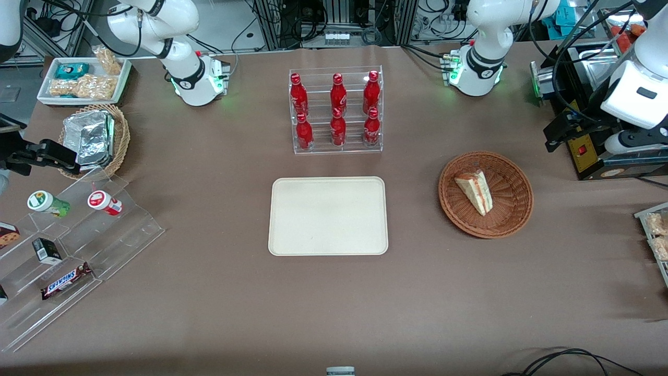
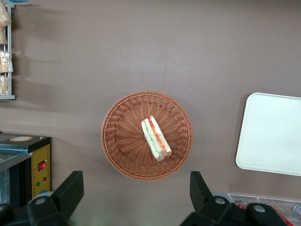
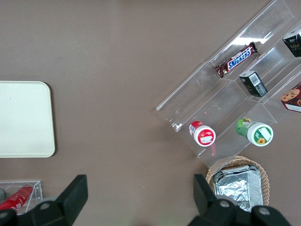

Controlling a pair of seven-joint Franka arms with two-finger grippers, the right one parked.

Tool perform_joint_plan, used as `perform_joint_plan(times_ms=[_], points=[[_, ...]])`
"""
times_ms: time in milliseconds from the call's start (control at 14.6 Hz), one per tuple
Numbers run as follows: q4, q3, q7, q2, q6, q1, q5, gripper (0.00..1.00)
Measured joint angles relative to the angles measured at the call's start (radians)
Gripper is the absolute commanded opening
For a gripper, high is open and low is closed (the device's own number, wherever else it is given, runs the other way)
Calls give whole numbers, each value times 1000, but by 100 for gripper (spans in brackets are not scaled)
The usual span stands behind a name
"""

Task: Place sandwich from basket to tray
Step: 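Move the left gripper over the sandwich in the wicker basket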

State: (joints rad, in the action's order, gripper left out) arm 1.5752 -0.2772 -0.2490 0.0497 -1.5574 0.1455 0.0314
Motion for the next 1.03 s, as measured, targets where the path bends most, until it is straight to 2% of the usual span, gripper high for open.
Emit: perform_joint_plan(times_ms=[342, 615, 821, 1026], points=[[13, 0, 1, -1, 26, 0, 0, 100], [123, 0, 1, -27, 1, 0, 0, 100], [292, 1, -43, -56, -179, 0, -30, 100], [479, -1, -231, -70, -420, -6, -66, 100]])
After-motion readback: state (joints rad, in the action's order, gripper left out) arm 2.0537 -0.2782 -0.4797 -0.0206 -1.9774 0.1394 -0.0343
